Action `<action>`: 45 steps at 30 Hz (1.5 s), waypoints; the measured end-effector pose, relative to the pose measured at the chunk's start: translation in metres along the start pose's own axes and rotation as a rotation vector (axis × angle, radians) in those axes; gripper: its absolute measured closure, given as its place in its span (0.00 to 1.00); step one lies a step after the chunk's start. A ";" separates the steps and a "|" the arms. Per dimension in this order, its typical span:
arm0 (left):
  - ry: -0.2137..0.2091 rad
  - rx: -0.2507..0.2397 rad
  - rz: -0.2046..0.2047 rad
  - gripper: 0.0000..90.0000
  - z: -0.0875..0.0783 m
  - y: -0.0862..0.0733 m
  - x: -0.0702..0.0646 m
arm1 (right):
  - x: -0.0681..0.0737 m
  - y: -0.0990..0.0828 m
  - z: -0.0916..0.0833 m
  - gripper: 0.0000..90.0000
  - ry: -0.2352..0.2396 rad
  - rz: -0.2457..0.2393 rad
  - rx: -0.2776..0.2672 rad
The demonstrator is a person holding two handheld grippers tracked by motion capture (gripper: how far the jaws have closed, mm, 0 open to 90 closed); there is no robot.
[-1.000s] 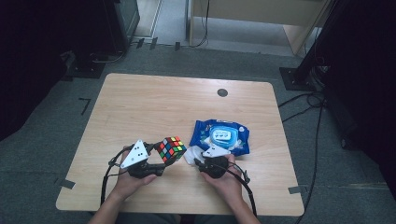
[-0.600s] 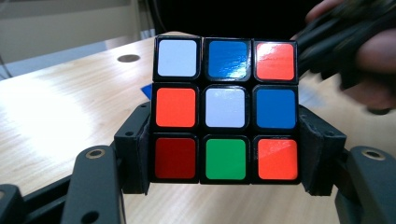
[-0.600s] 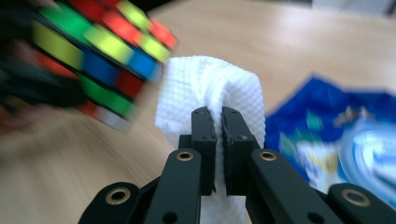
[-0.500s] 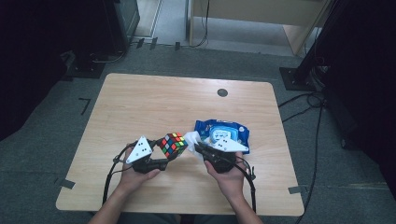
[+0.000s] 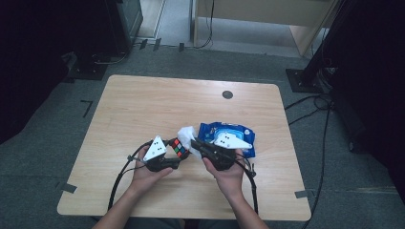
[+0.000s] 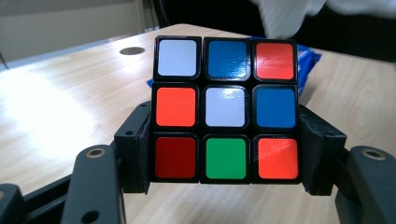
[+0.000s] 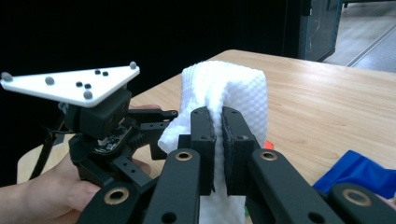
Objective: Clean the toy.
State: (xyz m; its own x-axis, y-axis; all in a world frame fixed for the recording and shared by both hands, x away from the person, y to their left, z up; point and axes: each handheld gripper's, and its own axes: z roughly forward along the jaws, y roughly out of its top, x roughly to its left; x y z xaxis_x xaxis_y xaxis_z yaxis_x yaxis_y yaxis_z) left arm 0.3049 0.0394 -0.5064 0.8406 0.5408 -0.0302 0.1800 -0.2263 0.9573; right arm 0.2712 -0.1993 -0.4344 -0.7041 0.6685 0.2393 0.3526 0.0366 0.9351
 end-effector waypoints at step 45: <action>0.005 -0.133 0.085 0.38 -0.031 0.039 -0.027 | -0.001 0.008 -0.006 0.95 -0.017 0.053 -0.012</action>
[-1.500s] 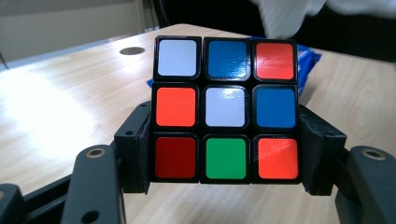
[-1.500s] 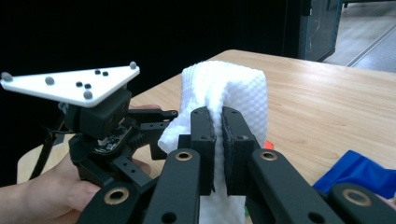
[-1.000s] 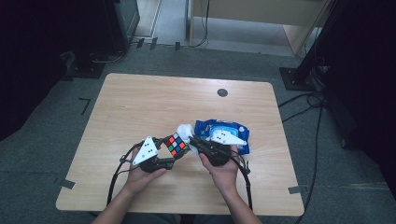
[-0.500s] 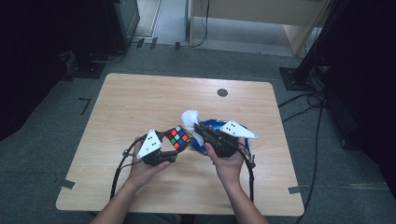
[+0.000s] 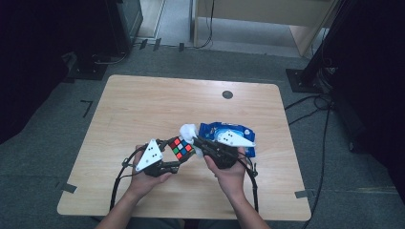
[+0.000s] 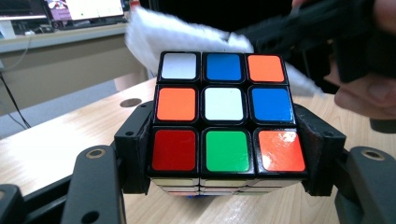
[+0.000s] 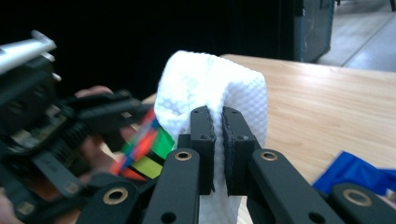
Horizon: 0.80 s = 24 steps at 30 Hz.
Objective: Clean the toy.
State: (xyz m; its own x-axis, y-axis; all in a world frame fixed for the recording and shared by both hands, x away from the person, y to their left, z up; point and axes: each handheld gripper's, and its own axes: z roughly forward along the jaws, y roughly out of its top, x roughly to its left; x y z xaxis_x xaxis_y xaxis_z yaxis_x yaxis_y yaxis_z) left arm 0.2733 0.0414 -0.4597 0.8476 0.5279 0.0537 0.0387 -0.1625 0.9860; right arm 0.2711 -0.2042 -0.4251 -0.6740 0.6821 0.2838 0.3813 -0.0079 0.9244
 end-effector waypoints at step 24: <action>0.095 -0.073 -0.131 0.38 -0.022 -0.001 0.036 | -0.026 -0.040 0.027 0.70 -0.068 -0.023 0.410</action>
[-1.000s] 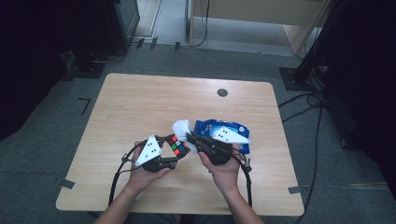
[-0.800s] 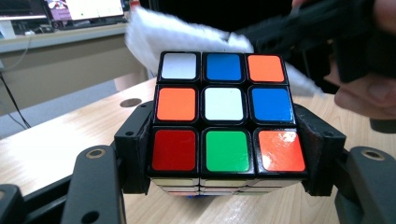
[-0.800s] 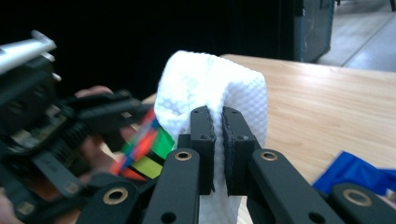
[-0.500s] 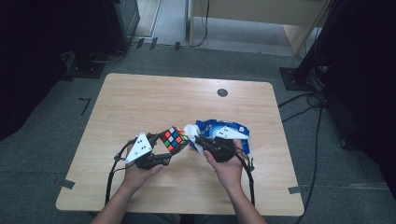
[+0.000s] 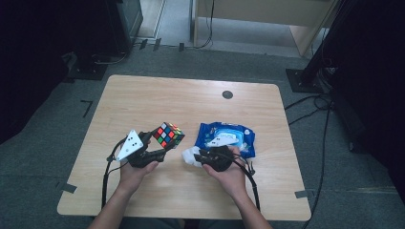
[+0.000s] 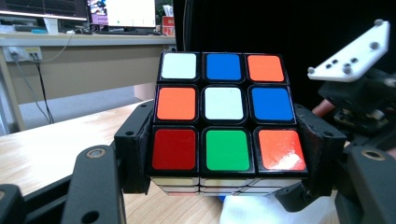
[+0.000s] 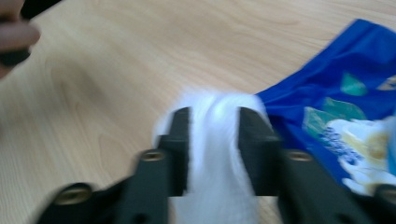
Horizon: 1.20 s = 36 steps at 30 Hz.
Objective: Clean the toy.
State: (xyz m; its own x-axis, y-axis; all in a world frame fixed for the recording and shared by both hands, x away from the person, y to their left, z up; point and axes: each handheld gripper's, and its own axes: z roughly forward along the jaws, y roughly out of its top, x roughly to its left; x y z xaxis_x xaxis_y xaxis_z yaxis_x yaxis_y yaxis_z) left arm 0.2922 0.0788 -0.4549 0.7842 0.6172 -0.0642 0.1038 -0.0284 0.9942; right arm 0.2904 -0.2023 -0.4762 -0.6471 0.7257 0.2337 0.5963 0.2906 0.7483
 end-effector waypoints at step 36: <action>-0.011 0.016 0.104 0.38 0.031 -0.019 -0.061 | 0.020 0.011 -0.028 0.35 0.219 0.522 -0.375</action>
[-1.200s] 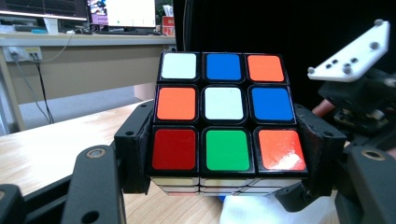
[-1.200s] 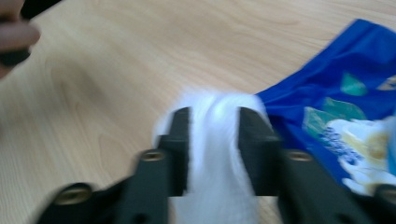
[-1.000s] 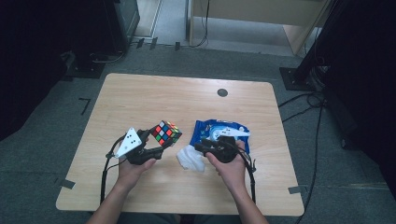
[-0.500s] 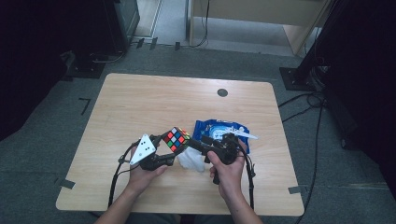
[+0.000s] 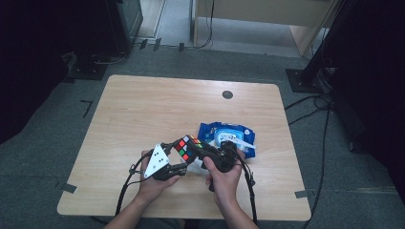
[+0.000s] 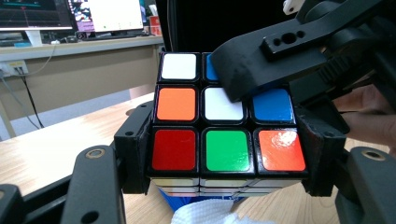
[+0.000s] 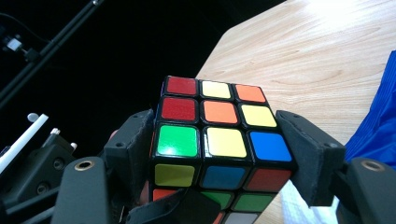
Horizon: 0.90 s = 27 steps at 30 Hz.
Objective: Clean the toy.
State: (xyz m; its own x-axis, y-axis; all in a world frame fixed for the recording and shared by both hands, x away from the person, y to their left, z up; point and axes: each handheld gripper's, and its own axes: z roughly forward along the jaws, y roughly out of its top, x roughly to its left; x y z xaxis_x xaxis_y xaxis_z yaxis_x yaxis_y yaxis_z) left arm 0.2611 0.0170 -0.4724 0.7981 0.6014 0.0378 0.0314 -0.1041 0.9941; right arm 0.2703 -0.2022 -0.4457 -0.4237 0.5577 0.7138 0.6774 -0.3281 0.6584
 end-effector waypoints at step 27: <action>-0.103 0.109 0.168 0.21 0.004 -0.002 -0.007 | -0.016 0.048 -0.026 0.39 -0.042 -0.071 0.245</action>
State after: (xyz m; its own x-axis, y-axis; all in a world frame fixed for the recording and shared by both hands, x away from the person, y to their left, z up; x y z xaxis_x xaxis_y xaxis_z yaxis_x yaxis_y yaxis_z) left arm 0.2573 0.0098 -0.4746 0.8545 0.4850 0.1858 -0.0467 -0.2845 0.9575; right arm 0.2944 -0.2468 -0.4195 -0.4534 0.6057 0.6539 0.7747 -0.0950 0.6252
